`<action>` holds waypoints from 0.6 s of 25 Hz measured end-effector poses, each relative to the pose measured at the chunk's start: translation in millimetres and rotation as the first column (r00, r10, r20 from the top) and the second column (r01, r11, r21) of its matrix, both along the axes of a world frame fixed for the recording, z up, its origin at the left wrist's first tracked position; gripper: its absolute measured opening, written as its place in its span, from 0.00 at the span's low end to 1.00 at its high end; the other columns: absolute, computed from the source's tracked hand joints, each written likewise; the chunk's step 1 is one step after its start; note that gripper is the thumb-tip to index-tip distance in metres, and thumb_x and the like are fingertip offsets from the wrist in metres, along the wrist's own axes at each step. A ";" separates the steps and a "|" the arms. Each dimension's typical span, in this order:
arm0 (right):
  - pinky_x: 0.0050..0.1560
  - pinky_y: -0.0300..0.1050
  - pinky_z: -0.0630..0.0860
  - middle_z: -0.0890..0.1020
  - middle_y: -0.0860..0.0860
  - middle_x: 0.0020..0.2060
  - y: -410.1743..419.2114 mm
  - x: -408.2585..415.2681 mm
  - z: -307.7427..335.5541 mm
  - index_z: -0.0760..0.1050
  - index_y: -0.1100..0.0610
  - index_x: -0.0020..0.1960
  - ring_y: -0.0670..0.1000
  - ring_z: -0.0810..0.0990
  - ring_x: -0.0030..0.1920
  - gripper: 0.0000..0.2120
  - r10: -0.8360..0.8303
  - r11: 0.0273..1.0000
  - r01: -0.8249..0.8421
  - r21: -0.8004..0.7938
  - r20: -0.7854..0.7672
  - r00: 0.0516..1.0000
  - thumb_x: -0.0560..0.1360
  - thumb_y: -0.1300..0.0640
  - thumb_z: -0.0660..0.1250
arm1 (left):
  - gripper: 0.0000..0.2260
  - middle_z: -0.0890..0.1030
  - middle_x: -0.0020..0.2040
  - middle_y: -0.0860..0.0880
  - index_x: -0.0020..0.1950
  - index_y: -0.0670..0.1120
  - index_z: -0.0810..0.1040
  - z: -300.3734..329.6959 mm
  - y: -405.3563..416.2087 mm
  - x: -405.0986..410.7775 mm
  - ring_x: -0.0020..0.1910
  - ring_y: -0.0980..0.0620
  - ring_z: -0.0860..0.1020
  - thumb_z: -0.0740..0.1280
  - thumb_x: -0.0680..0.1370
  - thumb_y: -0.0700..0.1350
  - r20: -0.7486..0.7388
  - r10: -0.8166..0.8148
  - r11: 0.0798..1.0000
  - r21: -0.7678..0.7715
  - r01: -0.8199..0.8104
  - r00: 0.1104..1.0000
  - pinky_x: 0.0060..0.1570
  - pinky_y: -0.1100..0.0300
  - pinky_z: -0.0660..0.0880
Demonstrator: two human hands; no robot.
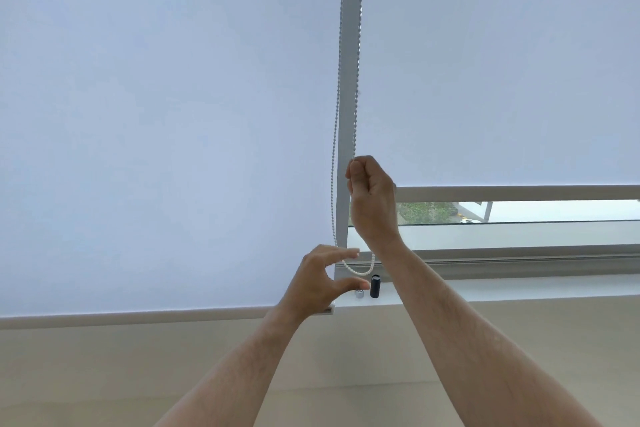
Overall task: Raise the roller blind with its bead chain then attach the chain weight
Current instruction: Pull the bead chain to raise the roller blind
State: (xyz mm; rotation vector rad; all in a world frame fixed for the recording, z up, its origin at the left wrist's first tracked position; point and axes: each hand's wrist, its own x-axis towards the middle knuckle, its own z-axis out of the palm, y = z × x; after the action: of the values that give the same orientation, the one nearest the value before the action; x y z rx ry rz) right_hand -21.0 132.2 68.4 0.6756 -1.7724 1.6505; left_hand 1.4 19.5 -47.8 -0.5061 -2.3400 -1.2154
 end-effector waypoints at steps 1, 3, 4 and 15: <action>0.30 0.40 0.64 0.70 0.49 0.30 0.4 0.4 -7.3 0.70 0.52 0.39 0.47 0.65 0.29 0.13 -0.003 1.000 0.003 0.011 0.012 1.000 0.82 0.60 0.58 | 0.18 0.82 0.50 0.61 0.55 0.55 0.83 6.2 -2.1 1.4 0.54 0.63 0.77 0.72 0.69 0.62 -0.028 0.017 0.997 0.075 -0.015 0.999 0.53 0.68 0.72; 0.31 0.41 0.65 0.71 0.49 0.30 2.4 0.4 -25.9 0.71 0.55 0.40 0.46 0.66 0.29 0.12 -0.016 0.999 0.014 0.038 0.052 0.999 0.82 0.61 0.58 | 0.13 0.84 0.48 0.59 0.51 0.54 0.84 21.1 -7.9 1.3 0.51 0.59 0.81 0.68 0.75 0.60 -0.093 0.090 0.966 0.248 -0.065 0.992 0.49 0.67 0.73; 0.32 0.43 0.66 0.72 0.51 0.30 4.0 0.0 -36.0 0.71 0.57 0.40 0.47 0.67 0.30 0.11 -0.028 0.998 0.024 0.056 0.073 0.997 0.82 0.62 0.58 | 0.12 0.84 0.48 0.58 0.51 0.53 0.84 30.2 -10.6 0.3 0.51 0.57 0.81 0.66 0.77 0.58 -0.109 0.126 0.948 0.305 -0.088 0.986 0.48 0.67 0.73; 0.30 0.35 0.67 0.74 0.44 0.25 2.0 4.6 -93.5 0.68 0.44 0.35 0.43 0.70 0.27 0.20 -0.002 0.995 -0.012 0.096 0.141 0.990 0.82 0.61 0.57 | 0.03 0.86 0.41 0.55 0.47 0.49 0.85 107.6 8.1 -2.6 0.46 0.55 0.84 0.72 0.76 0.44 -0.135 0.036 0.911 0.413 0.023 0.990 0.52 0.55 0.79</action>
State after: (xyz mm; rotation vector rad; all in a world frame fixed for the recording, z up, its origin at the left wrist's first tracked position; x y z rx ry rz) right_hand -16.4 134.3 -25.1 0.6200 -1.9625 1.6597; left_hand -1.2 27.6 59.9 -0.4184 -1.8900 -1.5655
